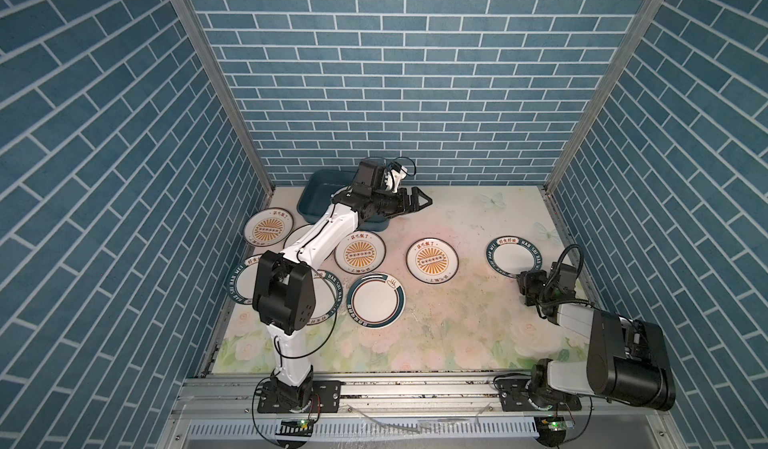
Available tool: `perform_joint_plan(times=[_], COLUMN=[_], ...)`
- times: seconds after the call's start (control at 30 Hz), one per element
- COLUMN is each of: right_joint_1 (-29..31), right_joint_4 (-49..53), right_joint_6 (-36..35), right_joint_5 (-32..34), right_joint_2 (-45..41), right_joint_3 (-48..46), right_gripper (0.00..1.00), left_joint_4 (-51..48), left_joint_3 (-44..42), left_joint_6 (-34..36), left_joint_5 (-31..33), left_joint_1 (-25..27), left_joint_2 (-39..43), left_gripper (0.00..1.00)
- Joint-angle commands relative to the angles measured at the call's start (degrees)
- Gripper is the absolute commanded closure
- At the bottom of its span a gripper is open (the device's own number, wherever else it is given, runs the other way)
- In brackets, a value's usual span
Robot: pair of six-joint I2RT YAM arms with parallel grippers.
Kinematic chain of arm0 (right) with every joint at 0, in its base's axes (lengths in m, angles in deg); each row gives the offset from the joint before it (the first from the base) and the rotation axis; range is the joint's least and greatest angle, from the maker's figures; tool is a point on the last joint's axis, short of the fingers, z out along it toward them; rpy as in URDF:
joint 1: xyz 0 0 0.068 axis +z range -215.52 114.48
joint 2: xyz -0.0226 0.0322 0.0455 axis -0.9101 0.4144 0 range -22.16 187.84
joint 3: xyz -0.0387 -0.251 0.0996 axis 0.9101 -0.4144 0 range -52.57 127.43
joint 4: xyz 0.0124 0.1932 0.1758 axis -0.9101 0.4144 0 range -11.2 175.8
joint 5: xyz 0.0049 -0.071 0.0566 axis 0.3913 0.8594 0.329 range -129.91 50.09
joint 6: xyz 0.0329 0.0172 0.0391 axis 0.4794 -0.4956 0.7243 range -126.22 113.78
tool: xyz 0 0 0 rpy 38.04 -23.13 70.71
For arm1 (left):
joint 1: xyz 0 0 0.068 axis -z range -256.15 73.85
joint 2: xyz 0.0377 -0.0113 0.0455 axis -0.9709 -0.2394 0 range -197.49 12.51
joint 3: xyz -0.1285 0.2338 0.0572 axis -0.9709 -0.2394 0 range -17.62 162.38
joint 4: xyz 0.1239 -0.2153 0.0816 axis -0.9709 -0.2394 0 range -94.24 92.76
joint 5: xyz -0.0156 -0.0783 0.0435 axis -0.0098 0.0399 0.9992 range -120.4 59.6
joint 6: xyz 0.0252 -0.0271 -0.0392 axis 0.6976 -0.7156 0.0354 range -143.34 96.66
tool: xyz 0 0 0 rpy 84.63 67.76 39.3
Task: Place the plates into the plastic bin on the countertop
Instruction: 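Grip the green-rimmed plate's edge with the right gripper and tilt it up, then lift the plate toward the left gripper and let the left gripper grip it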
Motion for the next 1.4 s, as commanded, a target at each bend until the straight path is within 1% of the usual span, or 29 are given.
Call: perform_joint_plan(times=[0.0, 0.07, 0.17, 0.27, 0.37, 0.43, 0.63, 0.73, 0.83, 0.9, 1.0, 1.13, 1.27, 1.37], right_joint_1=[0.2, 0.3, 0.5, 1.9, 5.2, 7.7, 16.2, 20.1, 23.3, 24.8, 26.3, 27.9, 28.7, 29.1], right_joint_4=[6.8, 10.0, 10.7, 11.3, 13.5, 13.0, 11.9, 11.7, 11.3, 11.3, 11.0, 10.8, 9.2, 7.7], right_joint_6=[-3.1, -4.6, -5.4, -6.4, -8.4, -8.6, -9.3, -9.1, -9.1, -9.1, -8.8, -8.6, -7.3, -6.6], right_joint_5=[-0.3, -1.2, -3.9, -6.4, -7.5, -8.7, -12.6, -13.6, -14.6, -15.2, -15.7, -16.2, -16.4, -16.4], right_joint_2=[-3.9, -5.0, -5.1, -4.0, -1.9, 0.3, 8.5, 12.0, 14.7, 16.5, 17.8, 19.1, 19.8, 20.1], right_joint_3=[5.6, 9.0, 13.2, 18.0, 24.0, 27.8, 40.2, 44.9, 48.6, 50.7, 52.5, 53.9, 54.1, 54.0], right_gripper=[1.00, 1.00, 1.00, 1.00, 1.00, 1.00, 1.00, 1.00, 1.00, 1.00, 1.00, 1.00, 1.00, 1.00], left_joint_4=[-1.1, -1.1, -0.9, 0.4, 0.5, 0.7, 8.1, 7.3, 3.2, 1.7, 2.1, 2.7, 3.6, 5.5], left_joint_3=[2.0, 2.3, 2.3, 2.2, 2.4, 2.1, -1.9, -1.2, 2.2, 3.8, 4.8, 6.6, 7.8, 7.7], left_joint_6=[1.3, 1.1, 0.0, -1.3, -1.5, -2.0, -10.3, -9.8, -7.6, -7.2, -7.8, -8.8, -9.3, -10.2], left_joint_5=[0.2, 0.5, 1.8, 1.4, 1.5, 2.4, -0.2, -0.6, -1.5, -1.7, -2.4, -3.6, -4.5, -5.3], left_joint_1=[0.0, 0.0, -0.5, -1.2, -1.8, -2.3, -5.9, -6.9, -7.1, -7.2, -7.2, -7.2, -7.2, -7.2], left_joint_2=[-1.0, -1.2, -1.5, -1.8, -1.8, -1.5, -1.6, -2.0, -3.6, -4.5, -5.4, -7.0, -7.8, -7.8], left_gripper=[0.00, 0.00, 0.00, 0.00, 0.01, 0.01, 0.00, 0.01, 0.01, 0.01, 0.04, 0.16, 0.35, 0.55])
